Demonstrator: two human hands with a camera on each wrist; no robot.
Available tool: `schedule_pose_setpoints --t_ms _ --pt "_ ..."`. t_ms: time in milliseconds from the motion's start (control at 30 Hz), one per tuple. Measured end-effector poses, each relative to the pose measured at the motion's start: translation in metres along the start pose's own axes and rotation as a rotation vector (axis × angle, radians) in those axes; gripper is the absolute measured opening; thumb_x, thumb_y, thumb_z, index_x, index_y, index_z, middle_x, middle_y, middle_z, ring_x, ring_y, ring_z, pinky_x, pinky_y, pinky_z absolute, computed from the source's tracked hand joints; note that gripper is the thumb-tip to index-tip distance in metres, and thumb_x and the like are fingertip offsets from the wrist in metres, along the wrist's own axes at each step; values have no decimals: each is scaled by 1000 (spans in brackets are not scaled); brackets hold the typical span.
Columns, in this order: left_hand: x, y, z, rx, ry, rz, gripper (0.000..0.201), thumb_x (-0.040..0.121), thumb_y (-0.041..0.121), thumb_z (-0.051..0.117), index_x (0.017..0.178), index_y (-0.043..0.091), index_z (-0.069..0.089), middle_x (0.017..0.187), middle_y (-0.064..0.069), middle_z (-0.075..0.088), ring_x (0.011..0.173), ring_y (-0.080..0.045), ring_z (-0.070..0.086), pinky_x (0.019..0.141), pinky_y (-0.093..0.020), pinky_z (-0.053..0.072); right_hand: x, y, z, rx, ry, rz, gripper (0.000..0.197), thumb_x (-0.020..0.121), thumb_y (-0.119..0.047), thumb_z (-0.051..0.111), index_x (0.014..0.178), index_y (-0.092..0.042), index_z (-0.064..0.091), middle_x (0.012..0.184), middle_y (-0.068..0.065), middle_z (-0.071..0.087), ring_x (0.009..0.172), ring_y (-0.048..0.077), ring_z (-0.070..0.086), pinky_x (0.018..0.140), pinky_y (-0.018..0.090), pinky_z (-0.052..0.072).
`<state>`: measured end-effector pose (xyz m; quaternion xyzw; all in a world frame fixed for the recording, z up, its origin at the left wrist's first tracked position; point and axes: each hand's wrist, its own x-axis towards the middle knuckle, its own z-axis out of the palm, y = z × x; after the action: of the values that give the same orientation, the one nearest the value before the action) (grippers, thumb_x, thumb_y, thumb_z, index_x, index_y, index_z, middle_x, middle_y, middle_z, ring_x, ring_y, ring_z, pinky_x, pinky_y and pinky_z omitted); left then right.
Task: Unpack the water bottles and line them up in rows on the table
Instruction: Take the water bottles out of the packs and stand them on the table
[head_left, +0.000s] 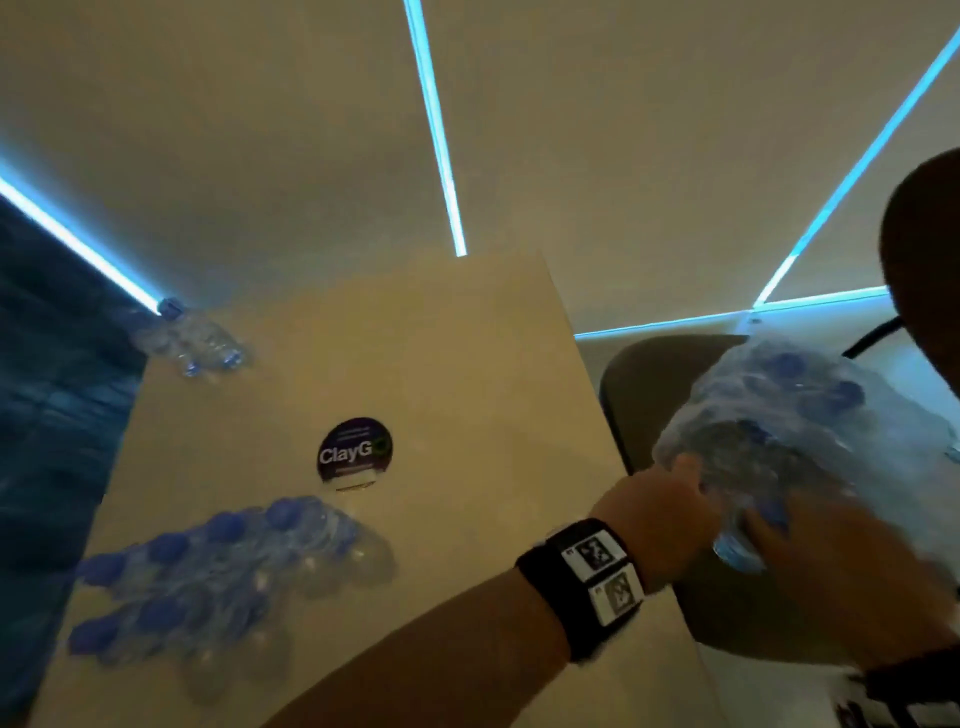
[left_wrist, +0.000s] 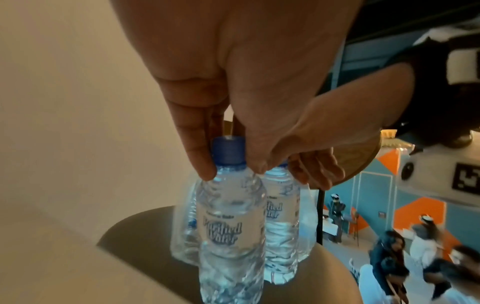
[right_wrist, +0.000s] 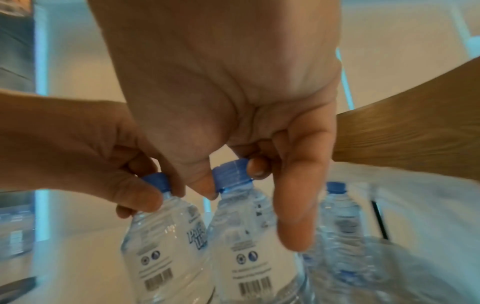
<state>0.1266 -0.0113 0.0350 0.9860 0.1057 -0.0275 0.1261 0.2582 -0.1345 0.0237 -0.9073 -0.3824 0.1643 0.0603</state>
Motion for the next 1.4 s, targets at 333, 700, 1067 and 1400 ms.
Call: schedule_pose_setpoints --t_ms 333,700,1067,1400 --pt "-254 -109 37 -46 -90 -417 10 81 12 68 79 15 59 81 -5 53 63 -23 54 51 -37 53 -90 -200 69 108 -206 -386 47 71 -48 73 54 -34 32 60 -11 39 48 6 47 46 18 26" --pt "-381 -180 33 -319 255 -728 15 87 35 59 87 21 60 91 6 56 78 -9 55 76 -31 51 -119 -340 143 161 -190 -654 27 77 -43 63 70 -20 50 68 -6 39 59 15 39 47 14 19" --pt "-395 -183 14 -222 220 -826 32 83 28 72 109 12 63 104 -8 64 93 -25 61 76 -29 44 -112 -362 152 237 -237 -652 35 75 -55 64 77 -25 47 81 -4 50 71 14 47 58 21 34" --pt "-287 -107 -25 -102 374 -321 28 79 39 63 91 15 71 92 3 65 87 -15 58 83 -24 40 -34 -127 97 321 -25 14 28 85 -45 60 82 -17 61 76 0 62 72 18 58 73 40 54"
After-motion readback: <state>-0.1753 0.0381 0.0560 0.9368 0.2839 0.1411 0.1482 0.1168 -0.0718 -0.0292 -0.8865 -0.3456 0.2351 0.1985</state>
